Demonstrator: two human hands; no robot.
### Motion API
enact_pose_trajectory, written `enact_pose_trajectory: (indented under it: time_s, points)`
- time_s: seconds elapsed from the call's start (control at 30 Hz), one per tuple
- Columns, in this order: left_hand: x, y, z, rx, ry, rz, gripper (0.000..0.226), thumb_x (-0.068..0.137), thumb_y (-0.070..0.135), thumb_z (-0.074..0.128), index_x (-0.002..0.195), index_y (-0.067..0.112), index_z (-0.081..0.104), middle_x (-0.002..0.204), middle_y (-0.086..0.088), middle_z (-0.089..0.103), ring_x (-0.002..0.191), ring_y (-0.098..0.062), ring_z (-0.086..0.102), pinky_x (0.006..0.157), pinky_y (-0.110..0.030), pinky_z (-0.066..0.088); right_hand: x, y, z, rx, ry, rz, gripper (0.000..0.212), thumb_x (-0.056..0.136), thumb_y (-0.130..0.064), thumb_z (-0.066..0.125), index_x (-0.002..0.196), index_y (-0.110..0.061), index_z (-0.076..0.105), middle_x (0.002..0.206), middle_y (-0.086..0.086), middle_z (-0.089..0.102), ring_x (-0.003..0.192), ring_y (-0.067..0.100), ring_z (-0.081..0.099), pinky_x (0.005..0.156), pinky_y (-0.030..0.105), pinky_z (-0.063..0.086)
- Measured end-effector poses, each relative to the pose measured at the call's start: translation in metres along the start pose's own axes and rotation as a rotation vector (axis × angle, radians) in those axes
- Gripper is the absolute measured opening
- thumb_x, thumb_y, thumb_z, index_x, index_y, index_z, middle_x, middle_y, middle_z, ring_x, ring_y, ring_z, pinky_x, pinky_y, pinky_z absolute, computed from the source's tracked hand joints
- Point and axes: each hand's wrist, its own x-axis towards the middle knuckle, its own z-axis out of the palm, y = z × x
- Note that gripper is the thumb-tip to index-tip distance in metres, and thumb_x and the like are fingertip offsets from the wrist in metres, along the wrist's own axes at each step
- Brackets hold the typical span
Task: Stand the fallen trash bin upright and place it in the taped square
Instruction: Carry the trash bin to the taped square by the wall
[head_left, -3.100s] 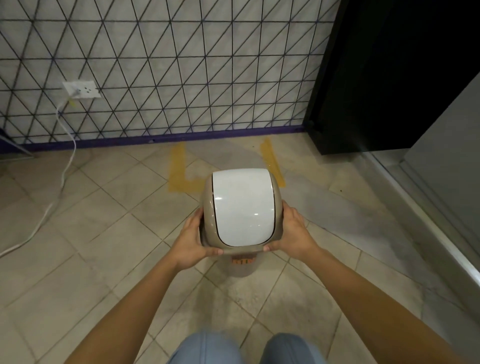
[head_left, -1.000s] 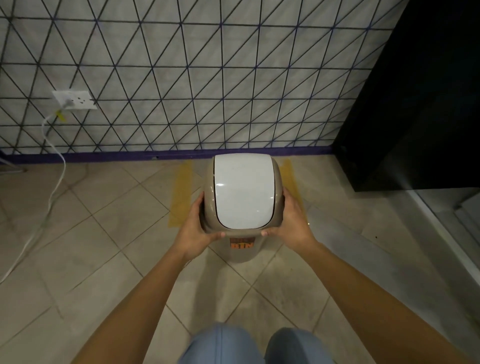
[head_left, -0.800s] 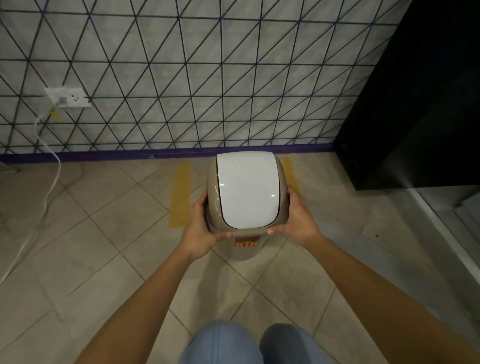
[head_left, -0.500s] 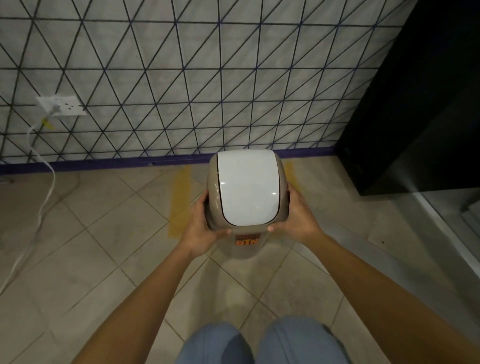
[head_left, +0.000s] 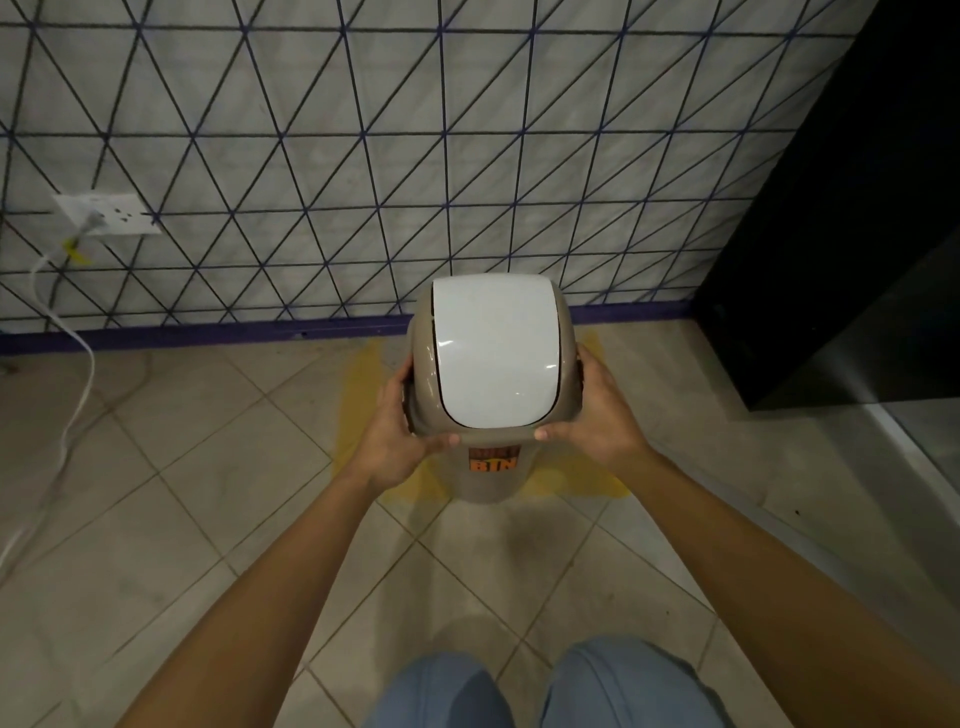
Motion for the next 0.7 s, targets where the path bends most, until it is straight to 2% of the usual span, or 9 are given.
enact_pose_trajectory:
  time_s: [0.07, 0.13, 0.17, 0.27, 0.33, 0.4, 0.5, 0.7]
  points:
    - [0.006, 0.002, 0.003, -0.019, 0.067, -0.042, 0.116, 0.061, 0.013, 0.085, 0.147, 0.032, 0.009, 0.15, 0.002, 0.024, 0.132, -0.022, 0.035, 0.102, -0.043, 0.042, 0.007, 0.001, 0.003, -0.023, 0.033, 0.007, 0.114, 0.052, -0.014, 0.089, 0.145, -0.021, 0.023, 0.144, 0.001, 0.035, 0.136, 0.02, 0.028, 0.112, 0.043, 0.03]
    - [0.011, 0.003, 0.007, -0.121, 0.122, -0.088, 0.117, 0.065, 0.005, 0.082, 0.148, 0.027, 0.003, 0.154, 0.0, 0.019, 0.131, -0.024, 0.038, 0.097, -0.036, 0.044, 0.013, 0.002, 0.005, 0.009, 0.061, 0.029, 0.112, 0.053, -0.015, 0.089, 0.145, -0.02, 0.025, 0.144, 0.003, 0.036, 0.136, 0.022, 0.028, 0.112, 0.045, 0.031]
    - [0.014, 0.003, 0.009, -0.174, 0.135, -0.115, 0.114, 0.067, 0.002, 0.08, 0.148, 0.024, 0.003, 0.153, -0.001, 0.023, 0.129, -0.024, 0.04, 0.094, -0.033, 0.045, 0.016, 0.002, 0.006, 0.042, 0.065, 0.047, 0.112, 0.052, -0.014, 0.089, 0.144, -0.019, 0.026, 0.143, 0.004, 0.036, 0.135, 0.022, 0.031, 0.111, 0.044, 0.032]
    - [0.022, 0.003, 0.009, -0.263, 0.158, -0.167, 0.094, 0.069, 0.0, 0.077, 0.145, 0.019, 0.025, 0.134, -0.004, 0.048, 0.118, -0.023, 0.051, 0.085, -0.027, 0.047, 0.027, 0.003, 0.006, 0.139, 0.031, 0.087, 0.109, 0.051, -0.011, 0.089, 0.143, -0.018, 0.03, 0.141, 0.007, 0.039, 0.132, 0.024, 0.037, 0.11, 0.044, 0.035]
    - [0.027, 0.004, 0.008, -0.267, 0.159, -0.17, 0.084, 0.069, -0.001, 0.076, 0.14, 0.018, 0.035, 0.125, -0.004, 0.053, 0.114, -0.024, 0.054, 0.085, -0.028, 0.05, 0.035, 0.005, 0.005, 0.181, 0.009, 0.119, 0.107, 0.052, -0.009, 0.089, 0.142, -0.017, 0.031, 0.141, 0.007, 0.042, 0.132, 0.025, 0.039, 0.108, 0.047, 0.037]
    - [0.036, 0.007, 0.007, -0.269, 0.151, -0.194, 0.087, 0.069, -0.001, 0.076, 0.142, 0.016, 0.031, 0.126, -0.006, 0.052, 0.114, -0.025, 0.053, 0.091, -0.033, 0.049, 0.043, 0.006, 0.004, 0.191, 0.008, 0.134, 0.105, 0.054, -0.009, 0.088, 0.142, -0.018, 0.032, 0.141, 0.008, 0.042, 0.131, 0.025, 0.039, 0.109, 0.047, 0.036]
    - [0.052, 0.014, 0.002, -0.25, 0.126, -0.23, 0.097, 0.069, 0.0, 0.077, 0.146, 0.018, 0.022, 0.13, -0.007, 0.049, 0.114, -0.024, 0.052, 0.088, -0.031, 0.048, 0.059, 0.006, 0.001, 0.179, 0.012, 0.155, 0.103, 0.054, -0.009, 0.088, 0.142, -0.017, 0.034, 0.138, 0.009, 0.042, 0.129, 0.026, 0.042, 0.108, 0.046, 0.037]
    - [0.08, 0.012, -0.002, -0.272, 0.111, -0.218, 0.094, 0.069, 0.003, 0.077, 0.145, 0.021, 0.024, 0.132, -0.007, 0.048, 0.114, -0.024, 0.052, 0.09, -0.035, 0.049, 0.092, 0.004, -0.003, 0.126, 0.004, 0.167, 0.1, 0.054, -0.013, 0.088, 0.14, -0.016, 0.037, 0.136, 0.01, 0.046, 0.127, 0.027, 0.044, 0.107, 0.044, 0.038]
